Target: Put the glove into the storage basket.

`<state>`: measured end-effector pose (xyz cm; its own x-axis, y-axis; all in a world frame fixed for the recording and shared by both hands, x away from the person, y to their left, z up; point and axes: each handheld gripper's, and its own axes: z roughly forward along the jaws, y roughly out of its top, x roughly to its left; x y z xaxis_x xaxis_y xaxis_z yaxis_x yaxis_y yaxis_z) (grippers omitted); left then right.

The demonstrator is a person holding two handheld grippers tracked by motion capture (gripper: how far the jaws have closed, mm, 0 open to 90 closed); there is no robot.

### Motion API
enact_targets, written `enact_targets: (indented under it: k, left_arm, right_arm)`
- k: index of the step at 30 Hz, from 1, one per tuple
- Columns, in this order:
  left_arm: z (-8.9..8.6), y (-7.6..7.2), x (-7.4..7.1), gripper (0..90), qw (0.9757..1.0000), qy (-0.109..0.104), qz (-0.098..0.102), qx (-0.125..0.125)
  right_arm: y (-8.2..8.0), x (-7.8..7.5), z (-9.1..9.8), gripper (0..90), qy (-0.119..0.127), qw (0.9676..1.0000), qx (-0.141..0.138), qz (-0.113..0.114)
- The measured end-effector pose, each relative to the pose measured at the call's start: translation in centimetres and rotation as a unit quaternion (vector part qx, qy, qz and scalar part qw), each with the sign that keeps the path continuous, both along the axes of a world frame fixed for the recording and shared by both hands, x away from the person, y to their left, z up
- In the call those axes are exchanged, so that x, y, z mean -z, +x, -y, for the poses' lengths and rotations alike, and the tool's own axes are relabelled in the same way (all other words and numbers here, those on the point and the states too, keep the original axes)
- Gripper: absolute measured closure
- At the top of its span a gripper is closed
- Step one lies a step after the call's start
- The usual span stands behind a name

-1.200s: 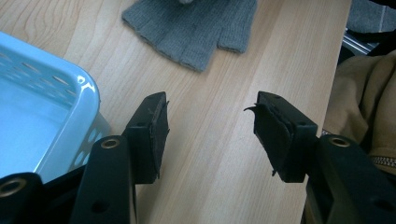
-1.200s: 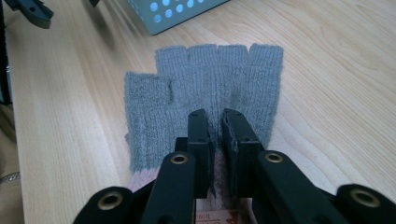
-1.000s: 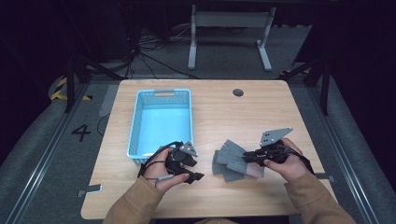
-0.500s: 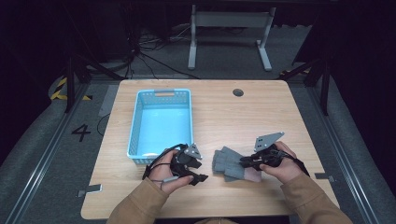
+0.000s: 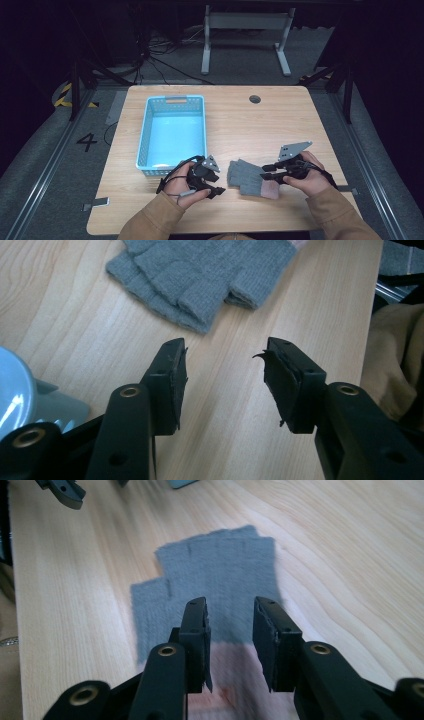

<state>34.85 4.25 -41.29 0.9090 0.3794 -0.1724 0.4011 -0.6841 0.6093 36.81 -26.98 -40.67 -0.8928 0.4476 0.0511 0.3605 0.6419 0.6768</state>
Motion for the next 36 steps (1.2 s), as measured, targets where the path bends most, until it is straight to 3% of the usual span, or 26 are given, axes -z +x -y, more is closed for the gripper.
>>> enact_targets:
  k: [8,13,22,36]
  left_arm:
    - [0.6,0.4,0.5,57.1,1.0000,0.005,-0.007,-0.004]
    - [1.1,0.3,0.7,57.0,0.9999,0.013,-0.004,0.000]
    - [1.5,0.5,1.1,57.1,0.9998,0.019,-0.005,0.001]
    - [2.9,1.0,2.6,61.1,0.9995,0.031,-0.011,-0.001]
  right_arm:
    - [-0.7,-0.7,3.0,67.5,-0.030,0.9982,0.052,-0.009]
    - [-0.9,-0.6,4.3,66.8,-0.055,0.9958,0.070,-0.023]
    - [-0.8,0.4,4.8,66.2,-0.088,0.9929,0.065,-0.048]
    - [-0.5,1.5,3.9,64.0,-0.096,0.9924,0.053,-0.056]
